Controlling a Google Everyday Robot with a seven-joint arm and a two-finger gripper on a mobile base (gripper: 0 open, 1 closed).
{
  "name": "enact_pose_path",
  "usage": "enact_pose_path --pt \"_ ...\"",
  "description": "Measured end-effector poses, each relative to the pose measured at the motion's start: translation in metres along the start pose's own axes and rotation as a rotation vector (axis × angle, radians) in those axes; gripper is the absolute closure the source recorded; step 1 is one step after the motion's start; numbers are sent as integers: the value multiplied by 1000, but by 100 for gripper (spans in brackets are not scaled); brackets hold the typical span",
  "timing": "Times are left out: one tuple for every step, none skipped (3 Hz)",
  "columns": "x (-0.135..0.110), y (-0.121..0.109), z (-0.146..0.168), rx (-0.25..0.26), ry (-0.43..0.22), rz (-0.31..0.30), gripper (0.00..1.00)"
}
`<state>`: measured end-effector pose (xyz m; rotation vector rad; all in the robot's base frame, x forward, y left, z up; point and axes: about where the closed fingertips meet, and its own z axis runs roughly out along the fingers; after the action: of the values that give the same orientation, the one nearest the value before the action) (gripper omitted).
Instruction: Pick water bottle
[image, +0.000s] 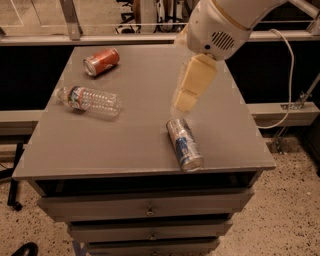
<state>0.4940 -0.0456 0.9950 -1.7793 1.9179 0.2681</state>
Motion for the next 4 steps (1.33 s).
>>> enact_pose_path --pt "0 0 0 0 0 0 0" --pt "-20 -5 28 4 -77 24 0" --pt "-52 -19 77 8 -166 85 0" --pt "-82 -36 129 2 -225 150 0"
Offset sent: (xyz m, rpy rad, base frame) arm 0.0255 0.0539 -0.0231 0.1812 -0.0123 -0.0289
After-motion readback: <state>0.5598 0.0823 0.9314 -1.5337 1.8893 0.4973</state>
